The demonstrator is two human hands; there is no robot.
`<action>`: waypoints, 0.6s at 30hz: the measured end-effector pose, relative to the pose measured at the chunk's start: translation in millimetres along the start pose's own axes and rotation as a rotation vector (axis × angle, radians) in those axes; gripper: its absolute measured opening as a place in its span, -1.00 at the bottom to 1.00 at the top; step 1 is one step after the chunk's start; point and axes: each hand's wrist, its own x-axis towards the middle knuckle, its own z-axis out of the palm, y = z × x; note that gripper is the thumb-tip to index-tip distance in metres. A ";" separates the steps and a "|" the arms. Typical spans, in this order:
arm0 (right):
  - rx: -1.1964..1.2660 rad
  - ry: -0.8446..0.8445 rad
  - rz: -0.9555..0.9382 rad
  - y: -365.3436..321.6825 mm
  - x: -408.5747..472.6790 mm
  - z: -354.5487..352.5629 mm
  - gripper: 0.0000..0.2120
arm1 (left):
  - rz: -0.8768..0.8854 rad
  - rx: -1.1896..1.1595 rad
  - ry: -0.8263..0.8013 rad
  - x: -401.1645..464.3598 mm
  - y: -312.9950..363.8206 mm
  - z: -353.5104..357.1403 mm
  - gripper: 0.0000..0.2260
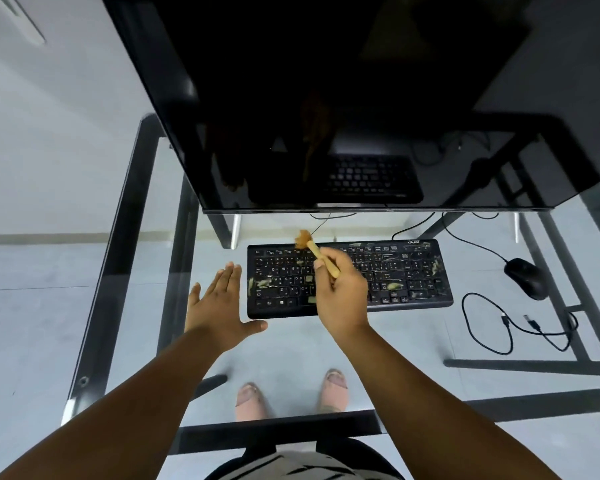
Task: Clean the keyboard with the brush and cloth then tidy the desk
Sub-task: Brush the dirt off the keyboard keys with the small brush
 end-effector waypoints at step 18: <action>-0.027 0.022 0.028 -0.6 -31.2 -2.6 -0.86 | 0.051 0.030 0.017 -16.6 -15.6 12.1 -0.03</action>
